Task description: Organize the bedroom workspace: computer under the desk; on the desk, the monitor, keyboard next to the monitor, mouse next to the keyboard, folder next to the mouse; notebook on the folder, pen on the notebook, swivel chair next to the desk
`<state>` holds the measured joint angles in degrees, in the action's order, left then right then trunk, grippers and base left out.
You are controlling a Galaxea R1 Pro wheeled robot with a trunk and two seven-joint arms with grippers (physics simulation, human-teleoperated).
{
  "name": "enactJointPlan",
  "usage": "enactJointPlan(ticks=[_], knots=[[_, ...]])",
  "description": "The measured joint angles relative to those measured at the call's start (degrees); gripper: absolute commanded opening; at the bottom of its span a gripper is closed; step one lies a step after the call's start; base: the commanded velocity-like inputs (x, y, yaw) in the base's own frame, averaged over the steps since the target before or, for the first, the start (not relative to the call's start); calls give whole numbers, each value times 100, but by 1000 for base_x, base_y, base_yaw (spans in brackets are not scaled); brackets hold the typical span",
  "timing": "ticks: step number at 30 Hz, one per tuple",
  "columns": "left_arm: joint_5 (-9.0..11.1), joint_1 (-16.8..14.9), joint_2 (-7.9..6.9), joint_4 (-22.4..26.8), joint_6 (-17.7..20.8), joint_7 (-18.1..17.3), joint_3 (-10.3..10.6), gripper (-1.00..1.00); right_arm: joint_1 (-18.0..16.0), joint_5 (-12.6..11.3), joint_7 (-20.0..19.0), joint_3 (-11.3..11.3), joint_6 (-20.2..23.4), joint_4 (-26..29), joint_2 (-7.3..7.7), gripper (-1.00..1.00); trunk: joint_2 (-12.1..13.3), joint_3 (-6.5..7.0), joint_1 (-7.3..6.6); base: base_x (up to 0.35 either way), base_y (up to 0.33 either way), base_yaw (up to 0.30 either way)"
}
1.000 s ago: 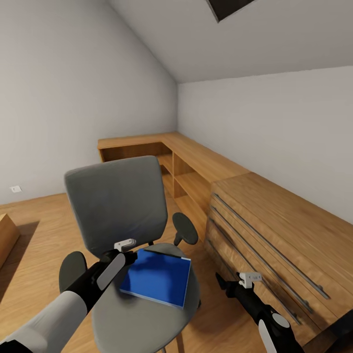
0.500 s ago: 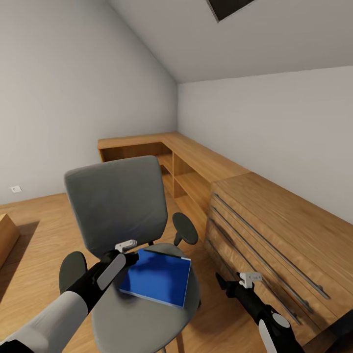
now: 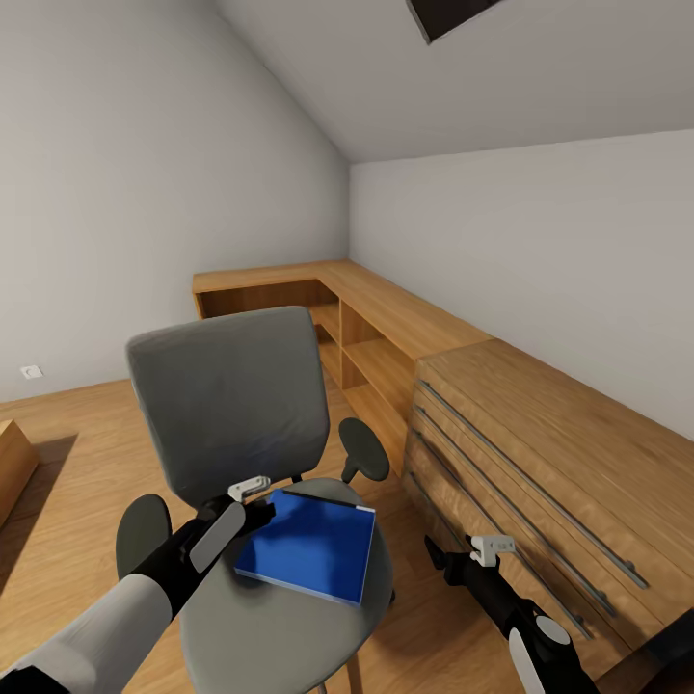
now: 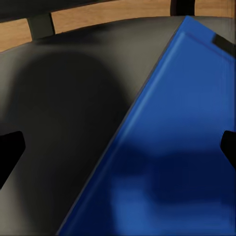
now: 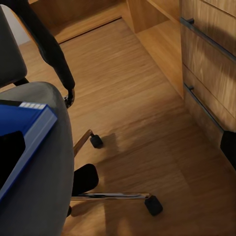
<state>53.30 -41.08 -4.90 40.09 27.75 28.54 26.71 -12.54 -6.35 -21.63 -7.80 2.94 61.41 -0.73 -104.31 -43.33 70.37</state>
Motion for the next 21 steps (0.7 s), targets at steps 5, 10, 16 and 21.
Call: enactJointPlan(ticks=[5, 10, 16, 21], knots=[[6, 0, -6, -34, 2, -84, 0, 100, 0, -1, 1, 0, 0, 0, 0, 100, 0, 0, 0, 0, 0, 0], [4, 0, -7, -44, 3, -104, -1, 100, 0, 1, -4, 0, 1, 0, 0, 100, -159, -71, 87, 0, 0, 0], [8, 0, -6, -47, 3, -111, -1, 100, 0, -1, -2, 0, 0, 0, 0, 100, -400, -179, 219, 0, 0, 0], [6, 0, -8, -48, 3, -113, -1, 100, 0, -2, -3, 0, 0, 0, 0, 100, -562, -251, 308, 0, 0, 0]])
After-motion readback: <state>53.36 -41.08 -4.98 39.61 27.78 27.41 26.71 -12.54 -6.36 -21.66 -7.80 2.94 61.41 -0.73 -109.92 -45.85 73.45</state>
